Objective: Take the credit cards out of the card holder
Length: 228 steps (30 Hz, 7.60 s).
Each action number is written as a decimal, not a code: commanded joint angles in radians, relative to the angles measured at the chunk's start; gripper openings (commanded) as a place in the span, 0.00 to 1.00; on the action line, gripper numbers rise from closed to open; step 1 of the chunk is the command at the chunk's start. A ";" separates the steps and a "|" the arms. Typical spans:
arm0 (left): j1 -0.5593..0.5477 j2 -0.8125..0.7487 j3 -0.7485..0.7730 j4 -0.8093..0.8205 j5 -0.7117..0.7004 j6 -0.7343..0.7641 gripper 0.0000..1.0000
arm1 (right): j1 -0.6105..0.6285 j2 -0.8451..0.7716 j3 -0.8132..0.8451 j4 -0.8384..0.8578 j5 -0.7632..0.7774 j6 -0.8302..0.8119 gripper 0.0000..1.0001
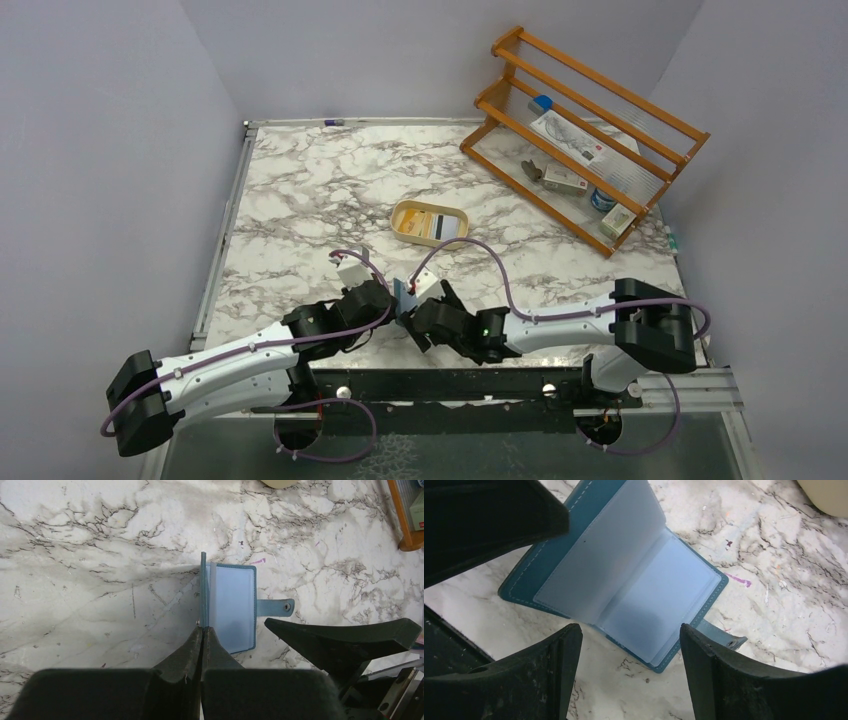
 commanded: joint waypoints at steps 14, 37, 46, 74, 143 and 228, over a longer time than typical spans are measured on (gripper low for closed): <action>0.002 -0.018 0.028 -0.040 -0.041 -0.051 0.00 | 0.009 -0.020 -0.077 0.161 0.047 0.015 0.77; 0.002 -0.019 0.027 -0.043 -0.040 -0.051 0.00 | 0.021 -0.015 -0.086 0.252 0.033 -0.050 0.77; 0.002 -0.039 0.018 -0.047 -0.037 -0.054 0.00 | 0.021 0.021 -0.069 0.273 0.073 -0.054 0.77; 0.002 -0.031 0.012 -0.047 -0.031 -0.057 0.00 | -0.003 -0.047 -0.113 0.280 -0.042 -0.203 0.78; 0.003 -0.641 -0.460 0.208 -0.082 -0.053 0.00 | -0.359 0.028 -0.297 0.880 -0.771 0.536 0.80; 0.025 -0.042 -0.410 0.241 -0.003 -0.185 0.00 | -0.402 0.463 -0.199 1.220 -1.054 0.857 0.78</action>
